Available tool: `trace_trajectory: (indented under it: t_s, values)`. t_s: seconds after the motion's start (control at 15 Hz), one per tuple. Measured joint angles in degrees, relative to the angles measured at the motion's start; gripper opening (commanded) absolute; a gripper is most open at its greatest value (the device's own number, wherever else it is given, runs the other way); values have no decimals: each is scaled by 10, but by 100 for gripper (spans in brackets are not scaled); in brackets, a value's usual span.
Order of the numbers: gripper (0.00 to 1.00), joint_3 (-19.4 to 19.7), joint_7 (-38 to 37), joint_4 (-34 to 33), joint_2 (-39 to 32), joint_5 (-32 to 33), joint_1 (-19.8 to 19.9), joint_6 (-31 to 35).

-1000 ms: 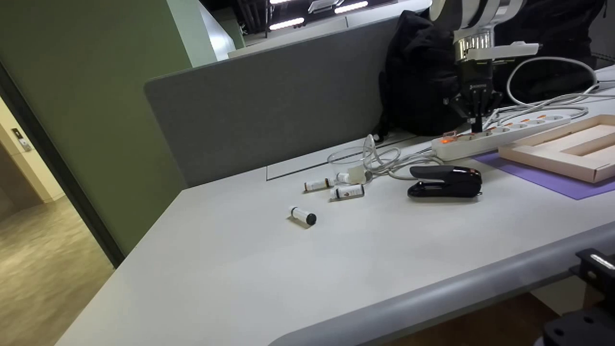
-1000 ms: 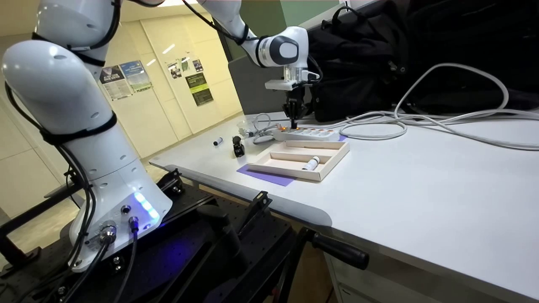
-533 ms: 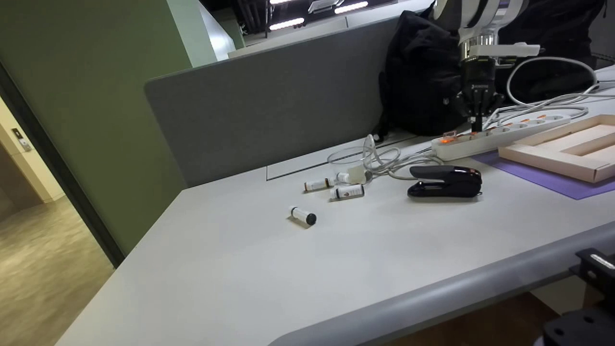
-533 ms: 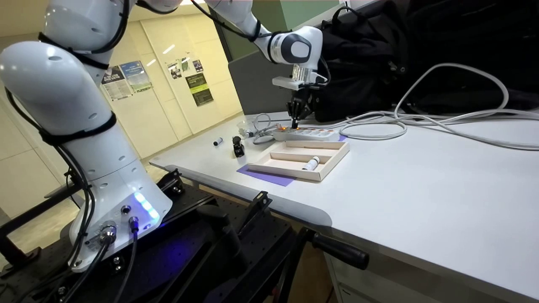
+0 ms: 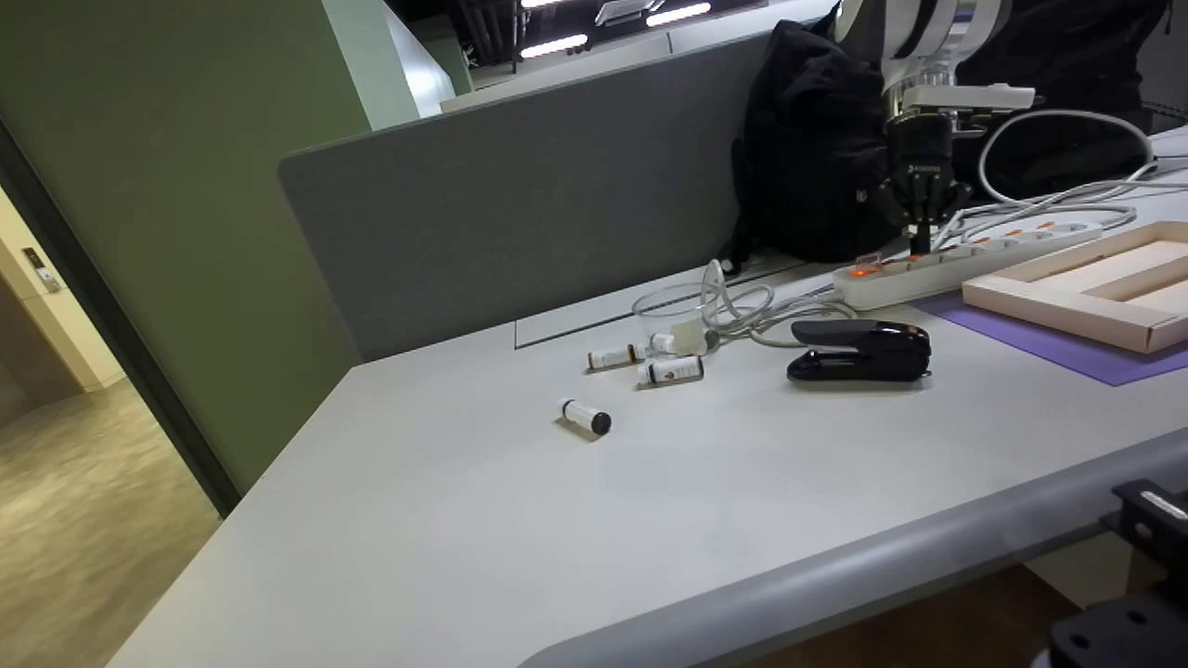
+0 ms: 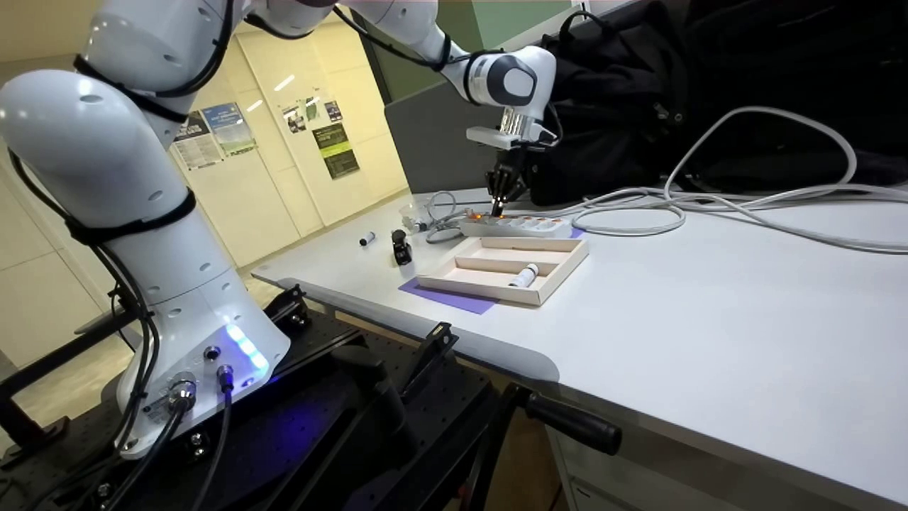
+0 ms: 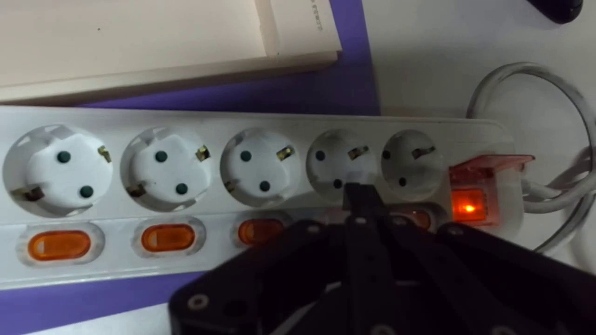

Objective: Turn off the third switch from the left then turn on the first and second right

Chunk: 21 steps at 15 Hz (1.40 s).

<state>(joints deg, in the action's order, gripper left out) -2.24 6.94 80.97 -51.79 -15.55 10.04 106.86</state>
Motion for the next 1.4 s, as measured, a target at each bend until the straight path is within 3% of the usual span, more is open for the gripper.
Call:
trace_trajectory:
  t_s: [0.93,1.4]
  values:
    - [0,11,-35,-89,-40,55,-45,-30]
    - [0,76,-111,-47,35,129,-63,-23]
